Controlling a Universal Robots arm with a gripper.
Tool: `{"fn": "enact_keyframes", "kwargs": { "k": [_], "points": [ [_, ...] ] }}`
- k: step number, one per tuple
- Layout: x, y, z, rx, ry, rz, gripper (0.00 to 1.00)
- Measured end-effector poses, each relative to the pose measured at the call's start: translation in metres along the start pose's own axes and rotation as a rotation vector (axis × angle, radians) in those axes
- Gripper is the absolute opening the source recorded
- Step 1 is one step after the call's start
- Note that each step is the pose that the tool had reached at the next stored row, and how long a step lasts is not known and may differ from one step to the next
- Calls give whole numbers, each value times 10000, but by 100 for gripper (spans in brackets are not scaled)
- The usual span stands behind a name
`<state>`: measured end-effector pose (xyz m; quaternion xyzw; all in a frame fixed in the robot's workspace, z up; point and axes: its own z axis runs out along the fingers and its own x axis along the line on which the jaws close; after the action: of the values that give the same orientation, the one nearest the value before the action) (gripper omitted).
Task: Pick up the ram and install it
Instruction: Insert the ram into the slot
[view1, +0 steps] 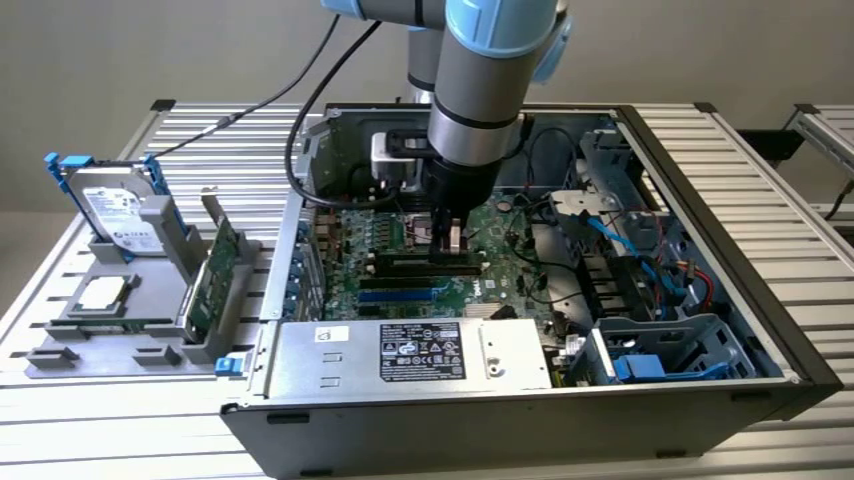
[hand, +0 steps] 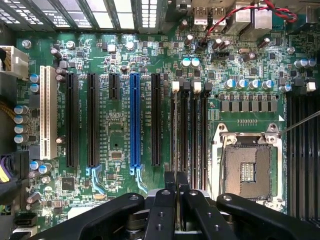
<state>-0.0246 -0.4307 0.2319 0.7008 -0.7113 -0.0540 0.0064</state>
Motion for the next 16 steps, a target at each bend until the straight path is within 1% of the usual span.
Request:
{"fn": "enact_keyframes", "kwargs": {
  "k": [3,16],
  "points": [
    [-21,0,21,-2,1,-2,13],
    [-21,4,35,-42,7,-88,13]
  ]
}}
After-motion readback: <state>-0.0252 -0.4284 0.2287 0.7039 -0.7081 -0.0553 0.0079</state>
